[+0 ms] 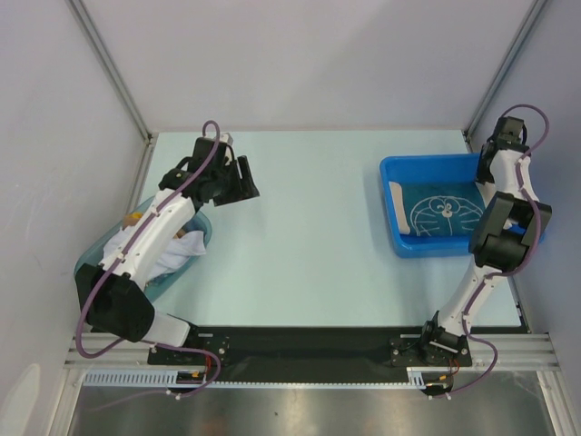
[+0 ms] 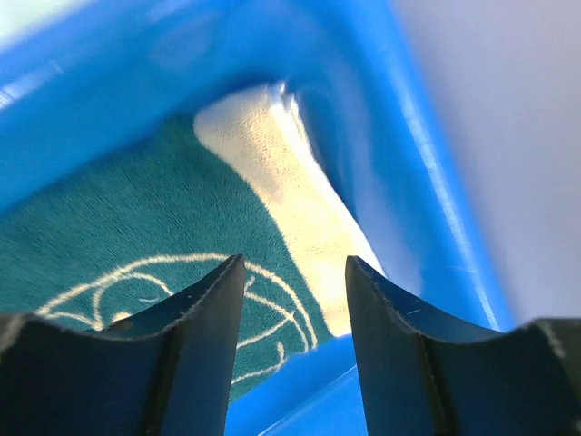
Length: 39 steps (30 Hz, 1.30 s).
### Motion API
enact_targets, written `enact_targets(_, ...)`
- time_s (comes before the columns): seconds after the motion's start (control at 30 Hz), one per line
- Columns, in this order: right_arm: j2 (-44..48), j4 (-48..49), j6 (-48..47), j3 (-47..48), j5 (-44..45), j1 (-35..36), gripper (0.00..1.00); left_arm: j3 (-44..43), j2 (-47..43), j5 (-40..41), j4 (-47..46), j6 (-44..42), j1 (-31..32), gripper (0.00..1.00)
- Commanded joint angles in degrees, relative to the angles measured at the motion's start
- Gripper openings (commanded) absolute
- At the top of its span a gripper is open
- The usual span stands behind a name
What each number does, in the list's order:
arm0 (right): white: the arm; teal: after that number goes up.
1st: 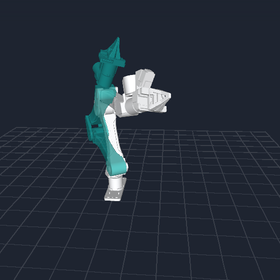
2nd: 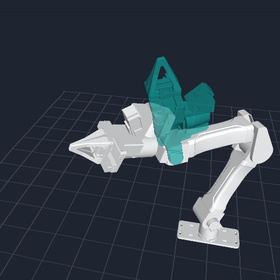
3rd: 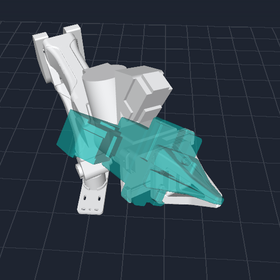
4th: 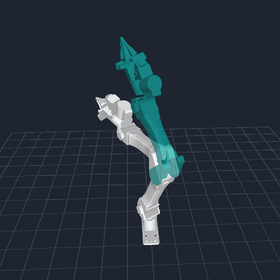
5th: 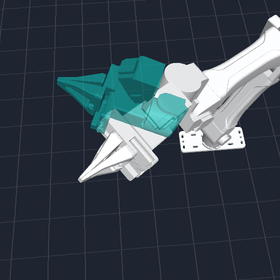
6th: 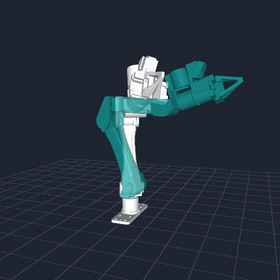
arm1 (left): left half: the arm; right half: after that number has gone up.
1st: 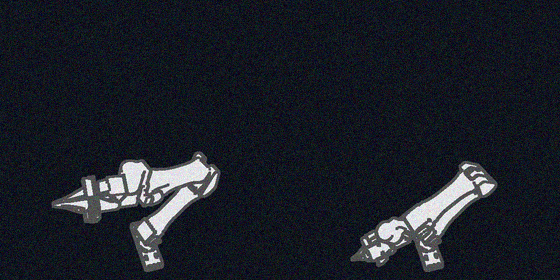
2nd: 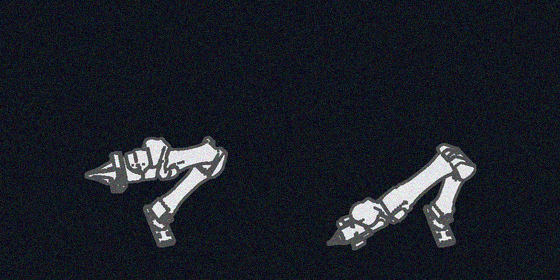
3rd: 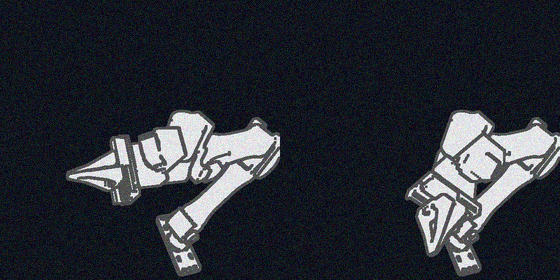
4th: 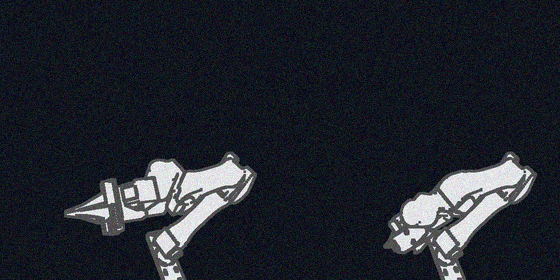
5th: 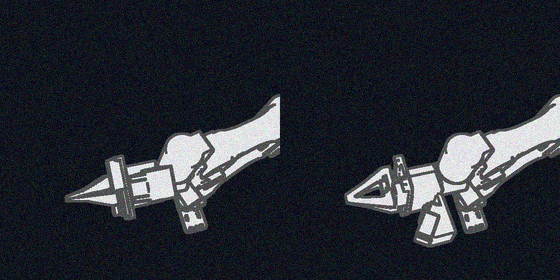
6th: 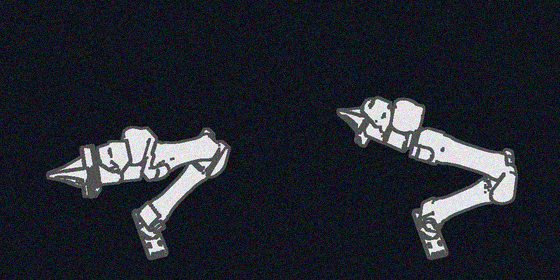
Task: Fold and stack the towels
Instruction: Neatly place the folded towel into the bin, then grab crumpled towel
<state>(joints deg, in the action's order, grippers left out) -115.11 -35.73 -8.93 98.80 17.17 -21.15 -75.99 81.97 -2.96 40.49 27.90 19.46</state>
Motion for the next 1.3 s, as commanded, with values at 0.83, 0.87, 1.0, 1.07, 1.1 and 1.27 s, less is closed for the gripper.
enact_targets(0.83, 22.12, -0.76, 17.72, -0.88, -4.41, 48.74, 0.96, 17.33, -15.87, 20.88, 4.24, 9.88, -30.79, 0.66)
enact_targets(0.87, 22.30, 0.12, 17.63, -2.20, -4.95, 49.79, 0.96, 18.93, -18.23, 20.98, 3.99, 10.41, -31.58, 0.67)
enact_targets(1.0, 21.07, 1.19, 17.37, -4.85, -5.22, 51.29, 0.96, 25.61, -21.85, 20.89, 1.88, 15.42, -31.68, 0.71)
enact_targets(1.07, 20.10, 0.75, 16.75, -5.02, -4.60, 51.82, 0.96, 28.43, -21.77, 19.50, 1.17, 18.75, -31.68, 0.70)
enact_targets(1.1, 20.01, 0.74, 16.58, -5.11, -4.51, 52.17, 0.96, 29.05, -21.60, 19.05, 0.21, 19.47, -31.68, 0.69)
enact_targets(1.27, 20.19, 1.71, 16.31, -6.43, -5.30, 53.75, 0.96, 32.83, -21.60, 17.64, -4.80, 19.21, -31.68, 0.61)
